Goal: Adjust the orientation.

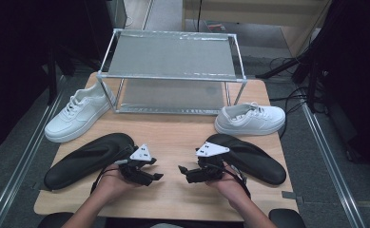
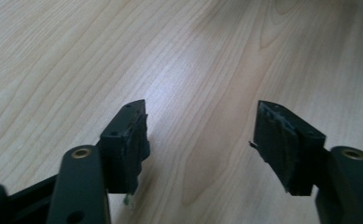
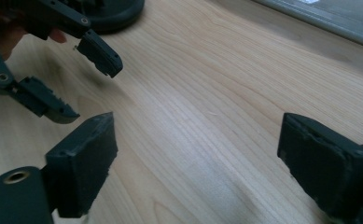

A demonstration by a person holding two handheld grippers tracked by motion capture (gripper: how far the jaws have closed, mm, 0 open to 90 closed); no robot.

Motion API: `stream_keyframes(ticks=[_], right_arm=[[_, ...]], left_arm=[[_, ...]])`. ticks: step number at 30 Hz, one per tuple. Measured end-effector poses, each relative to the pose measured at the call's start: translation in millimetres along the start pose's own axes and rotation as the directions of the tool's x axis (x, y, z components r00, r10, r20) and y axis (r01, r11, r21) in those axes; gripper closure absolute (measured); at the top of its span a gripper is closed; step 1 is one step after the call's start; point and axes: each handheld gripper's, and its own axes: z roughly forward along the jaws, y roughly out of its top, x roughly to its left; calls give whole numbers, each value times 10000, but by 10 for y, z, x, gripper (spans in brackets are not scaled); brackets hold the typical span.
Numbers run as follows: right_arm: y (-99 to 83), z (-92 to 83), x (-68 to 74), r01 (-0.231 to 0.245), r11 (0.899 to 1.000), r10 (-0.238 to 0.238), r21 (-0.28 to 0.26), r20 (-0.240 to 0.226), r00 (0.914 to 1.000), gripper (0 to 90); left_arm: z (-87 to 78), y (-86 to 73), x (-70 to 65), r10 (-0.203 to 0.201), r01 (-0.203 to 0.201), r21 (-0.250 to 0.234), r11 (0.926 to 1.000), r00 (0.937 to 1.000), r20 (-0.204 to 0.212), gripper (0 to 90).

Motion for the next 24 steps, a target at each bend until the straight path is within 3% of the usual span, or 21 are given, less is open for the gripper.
stream_keyframes(ticks=[4, 7, 10, 12, 15, 18, 24], right_arm=[[20, -21, 4, 24, 10000, -25, -24, -408, 9992, 134], [40, -24, 0, -241, 9997, 238, -40, -630, 9977, 139], [42, -15, -4, -157, 9998, 161, 85, -567, 9983, 134], [43, -26, -11, 20, 9999, -11, 133, -657, 9978, 133], [58, -39, -19, 300, 9995, -295, 30, -1064, 9939, 133], [68, -62, -18, 589, 9983, -583, 7, -1361, 9890, 133], [50, -104, -50, 992, 9948, -955, 245, -1216, 9880, 159]], left_arm=[[-40, 5, 7, -108, 114, -185, 9998, 9994, 320, 407], [-30, -5, 34, -259, 253, 109, 9996, 9981, 551, 447], [-8, -13, 63, -495, 445, 614, 9971, 9953, 827, 485], [-8, -27, 66, -349, 312, 517, 9982, 9967, 726, 485], [-17, -23, 91, -799, 769, 422, 9961, 9940, 749, 449], [-51, -18, 107, -782, 778, 79, 9969, 9934, 842, 434], [-73, -23, 152, -827, 817, 199, 9965, 9950, 552, 407]])
